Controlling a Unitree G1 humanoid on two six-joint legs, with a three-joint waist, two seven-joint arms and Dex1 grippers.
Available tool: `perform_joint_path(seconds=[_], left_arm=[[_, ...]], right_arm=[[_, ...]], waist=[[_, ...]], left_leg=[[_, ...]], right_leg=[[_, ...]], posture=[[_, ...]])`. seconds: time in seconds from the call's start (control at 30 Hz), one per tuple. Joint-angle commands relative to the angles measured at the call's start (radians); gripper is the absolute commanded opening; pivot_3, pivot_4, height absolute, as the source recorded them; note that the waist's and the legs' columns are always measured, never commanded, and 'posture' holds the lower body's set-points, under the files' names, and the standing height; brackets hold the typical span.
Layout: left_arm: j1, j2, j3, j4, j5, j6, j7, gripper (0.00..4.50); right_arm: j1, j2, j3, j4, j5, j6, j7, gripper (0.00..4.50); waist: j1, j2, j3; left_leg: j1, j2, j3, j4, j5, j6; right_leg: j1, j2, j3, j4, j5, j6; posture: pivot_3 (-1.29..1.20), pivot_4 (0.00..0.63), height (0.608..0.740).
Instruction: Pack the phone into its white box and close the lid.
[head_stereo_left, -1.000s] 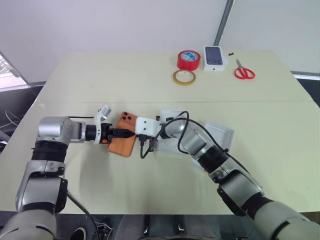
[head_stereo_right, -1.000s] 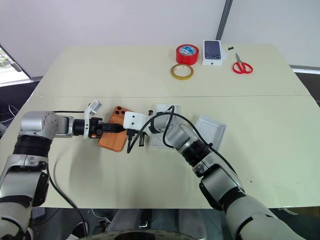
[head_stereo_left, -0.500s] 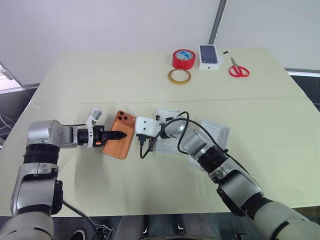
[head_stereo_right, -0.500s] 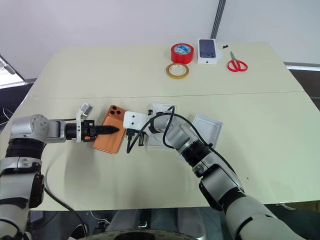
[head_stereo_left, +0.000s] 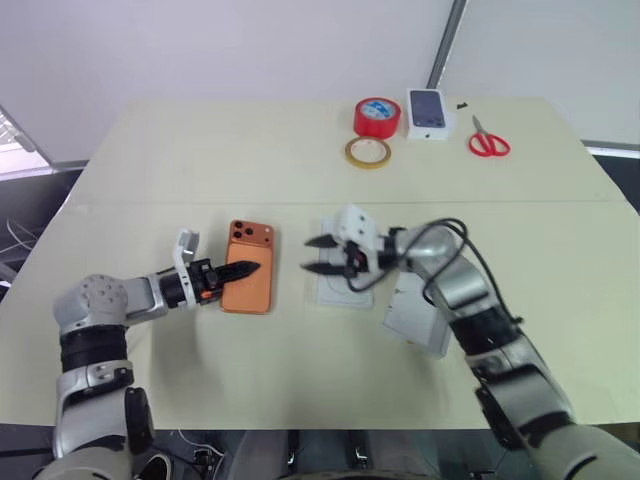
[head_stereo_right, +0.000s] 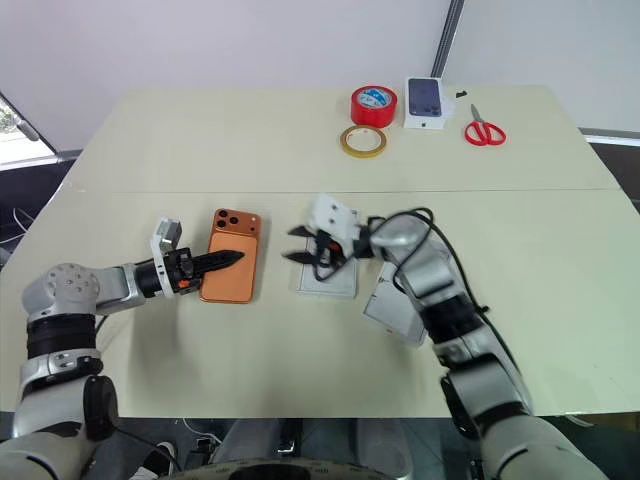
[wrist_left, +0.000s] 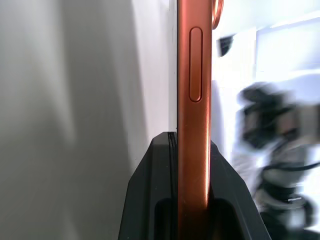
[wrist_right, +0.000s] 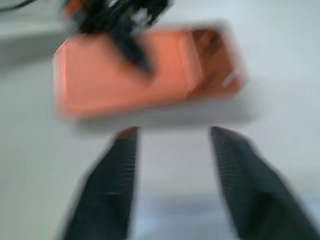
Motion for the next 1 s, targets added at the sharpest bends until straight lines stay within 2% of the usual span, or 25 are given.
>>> perform_joint_path(seconds=[0.03,0.2,0.3,0.37,0.87,0.97,1.0], left_arm=[[-0.036,-0.034,0.082,-0.097,-0.064,-0.007,0.073,0.00],[-0.034,-0.046,0.081,-0.109,-0.071,-0.025,0.117,0.00],[-0.027,-0.047,0.068,-0.103,-0.061,-0.080,0.110,0.00],[-0.025,-0.038,0.060,-0.087,-0.060,-0.104,0.103,0.00],[-0.022,-0.023,0.006,-0.061,-0.069,-0.156,0.085,0.00],[-0.032,-0.031,0.020,-0.054,-0.086,-0.121,0.108,0.00],[-0.034,-0.034,0.020,-0.061,-0.089,-0.121,0.114,0.00]], right_arm=[[0.047,-0.074,-0.009,-0.142,0.017,-0.066,0.045,2.84],[0.136,-0.141,0.003,-0.222,0.022,-0.083,0.057,2.84],[0.169,-0.164,0.006,-0.190,-0.031,-0.140,0.026,2.01],[0.177,-0.177,-0.011,-0.178,-0.046,-0.160,-0.007,1.13],[0.212,-0.193,0.043,-0.158,-0.106,-0.189,-0.046,1.13],[0.211,-0.200,0.060,-0.151,-0.125,-0.192,-0.038,0.19],[0.211,-0.193,0.058,-0.167,-0.104,-0.172,-0.029,0.05]], waist=[[-0.002,-0.001,0.001],[-0.003,-0.001,0.001],[0.003,-0.002,0.002],[0.005,-0.003,0.002],[0.003,-0.003,0.002],[0.003,-0.003,0.002],[0.003,-0.003,0.002]], left_leg=[[0.000,0.000,0.000,0.000,0.000,0.000],[0.000,0.001,0.000,-0.001,0.003,-0.006],[0.000,0.001,0.000,-0.001,0.003,-0.006],[0.000,0.001,0.000,-0.001,0.003,-0.006],[0.000,0.001,0.000,-0.001,0.003,-0.006],[0.000,0.001,0.000,-0.001,0.003,-0.006],[0.000,0.001,0.000,-0.001,0.003,-0.006]], right_leg=[[0.000,0.000,0.000,0.000,0.000,0.000],[0.000,0.000,0.000,-0.001,0.000,0.000],[0.001,0.000,0.000,-0.003,0.000,0.000],[0.001,0.000,0.000,-0.004,0.000,0.000],[0.002,0.001,0.000,-0.005,0.000,0.000],[0.002,0.001,0.000,-0.005,0.000,0.000],[0.002,0.001,0.000,-0.005,0.000,0.000]], posture=[[0.00,0.150,0.740],[0.00,0.150,0.740],[0.00,0.150,0.740],[0.00,0.150,0.740],[0.00,0.150,0.740],[0.00,0.150,0.740],[0.00,0.150,0.740]])
